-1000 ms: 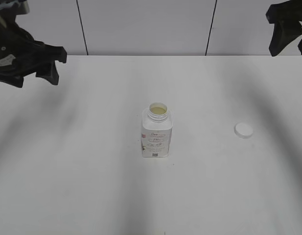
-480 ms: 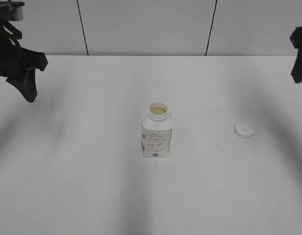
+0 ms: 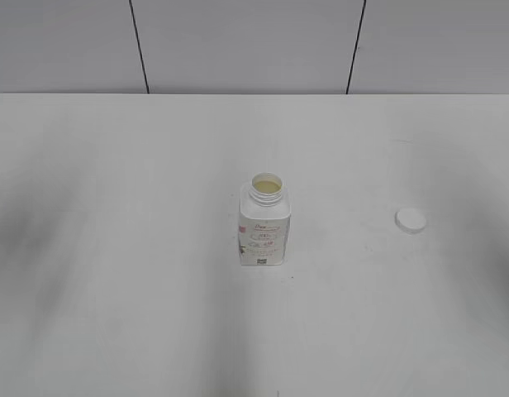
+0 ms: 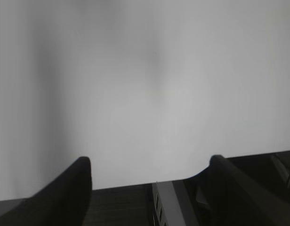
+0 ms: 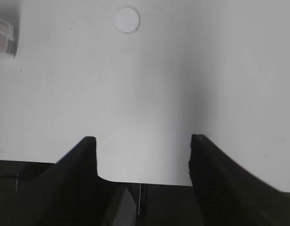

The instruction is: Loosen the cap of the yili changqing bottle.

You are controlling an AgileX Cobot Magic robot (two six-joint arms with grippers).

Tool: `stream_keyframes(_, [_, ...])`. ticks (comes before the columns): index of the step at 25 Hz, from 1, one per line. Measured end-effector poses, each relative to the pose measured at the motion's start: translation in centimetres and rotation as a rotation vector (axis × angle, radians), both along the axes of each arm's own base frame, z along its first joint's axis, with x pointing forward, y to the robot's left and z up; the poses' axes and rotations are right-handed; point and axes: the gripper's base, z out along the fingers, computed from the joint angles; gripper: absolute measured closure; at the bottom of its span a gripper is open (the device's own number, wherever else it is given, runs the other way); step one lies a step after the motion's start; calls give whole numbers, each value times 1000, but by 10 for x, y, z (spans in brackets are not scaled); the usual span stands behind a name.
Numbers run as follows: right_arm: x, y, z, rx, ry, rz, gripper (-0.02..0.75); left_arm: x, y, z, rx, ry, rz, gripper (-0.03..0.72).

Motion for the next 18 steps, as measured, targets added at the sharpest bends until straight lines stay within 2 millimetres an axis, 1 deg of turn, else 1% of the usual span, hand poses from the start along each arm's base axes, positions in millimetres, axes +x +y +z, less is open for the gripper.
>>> stream_keyframes(1, [-12,-2,2,5,-27,0,246,-11,3,0,-1,-4,0,215])
stream_keyframes(2, [-23,-3,5,11,-57,0,246,-23,6,3,-7,-29,0,215])
stream_keyframes(4, [-47,-7,7,22,-118,1,246,-43,11,5,-12,-60,0,215])
stream_keyframes(6, [-72,-11,8,32,-186,1,246,-66,18,12,-21,-127,-3,215])
stream_keyframes(8, [-91,-14,4,37,-229,1,246,-85,23,10,-29,-172,-4,215])
stream_keyframes(9, [-101,-16,2,42,-258,1,246,-98,26,12,-42,-226,-6,215])
stream_keyframes(10, [-111,-17,-1,46,-283,1,246,-111,30,13,-56,-285,-8,215])
stream_keyframes(13, [-136,-21,-13,53,-347,0,246,-141,37,10,-86,-439,-25,215])
stream_keyframes(16, [-155,-24,-28,59,-399,-1,246,-164,43,8,-122,-585,-34,220])
stream_keyframes(18, [-163,-26,-40,62,-416,-1,246,-177,45,6,-151,-672,-36,229])
